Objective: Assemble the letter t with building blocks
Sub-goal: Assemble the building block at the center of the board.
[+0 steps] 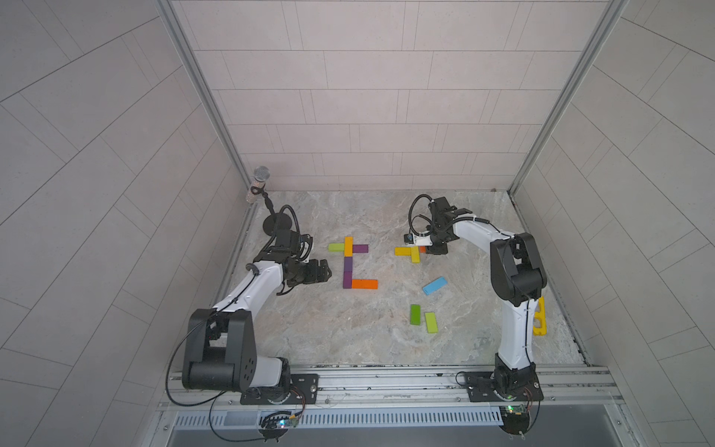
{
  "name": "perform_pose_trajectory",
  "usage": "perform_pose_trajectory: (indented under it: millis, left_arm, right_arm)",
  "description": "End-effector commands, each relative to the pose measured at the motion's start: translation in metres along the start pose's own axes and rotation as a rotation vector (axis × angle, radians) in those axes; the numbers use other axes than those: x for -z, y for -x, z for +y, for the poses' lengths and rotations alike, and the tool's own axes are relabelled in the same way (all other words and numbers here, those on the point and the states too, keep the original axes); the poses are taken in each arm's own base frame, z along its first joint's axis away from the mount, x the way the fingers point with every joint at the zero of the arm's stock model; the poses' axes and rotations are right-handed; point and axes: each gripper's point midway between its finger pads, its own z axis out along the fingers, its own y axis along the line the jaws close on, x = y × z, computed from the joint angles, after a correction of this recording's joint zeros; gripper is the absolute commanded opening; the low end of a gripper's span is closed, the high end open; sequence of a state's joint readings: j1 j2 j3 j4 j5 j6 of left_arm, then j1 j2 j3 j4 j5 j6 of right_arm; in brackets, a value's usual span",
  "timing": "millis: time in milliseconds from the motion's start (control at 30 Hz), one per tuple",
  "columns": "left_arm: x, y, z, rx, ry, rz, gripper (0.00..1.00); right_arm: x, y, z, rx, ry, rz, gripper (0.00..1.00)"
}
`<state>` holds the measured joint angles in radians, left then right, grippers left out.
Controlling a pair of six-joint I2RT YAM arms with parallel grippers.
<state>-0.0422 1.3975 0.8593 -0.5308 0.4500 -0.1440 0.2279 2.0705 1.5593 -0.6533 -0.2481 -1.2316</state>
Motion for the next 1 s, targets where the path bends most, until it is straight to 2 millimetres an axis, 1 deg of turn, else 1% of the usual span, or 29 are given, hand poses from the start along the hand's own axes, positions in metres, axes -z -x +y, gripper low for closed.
perform_pose_trajectory:
  millis: [0,367,667,800,967]
  left_arm:
    - [0.002,0.005,-0.001,-0.017,-0.007,0.0,0.94]
    - [0.002,0.005,-0.002,-0.014,-0.014,0.005,0.94]
    - [0.002,0.004,-0.003,-0.015,-0.02,0.006,0.94]
    - [0.001,0.002,-0.002,-0.014,-0.021,0.01,0.94]
    - [0.0,0.001,-0.003,-0.013,-0.027,0.01,0.94]
  right_arm:
    - [-0.009,-0.001,0.014,0.014,0.065,-0.02,0.0]
    - [-0.014,-0.006,0.018,0.005,0.08,-0.016,0.0]
    - [-0.015,-0.004,0.016,0.0,0.084,-0.03,0.0]
    - [-0.015,-0.003,0.023,0.017,0.11,-0.039,0.0]
    - [-0.016,-0.005,0.025,0.017,0.112,-0.03,0.0]
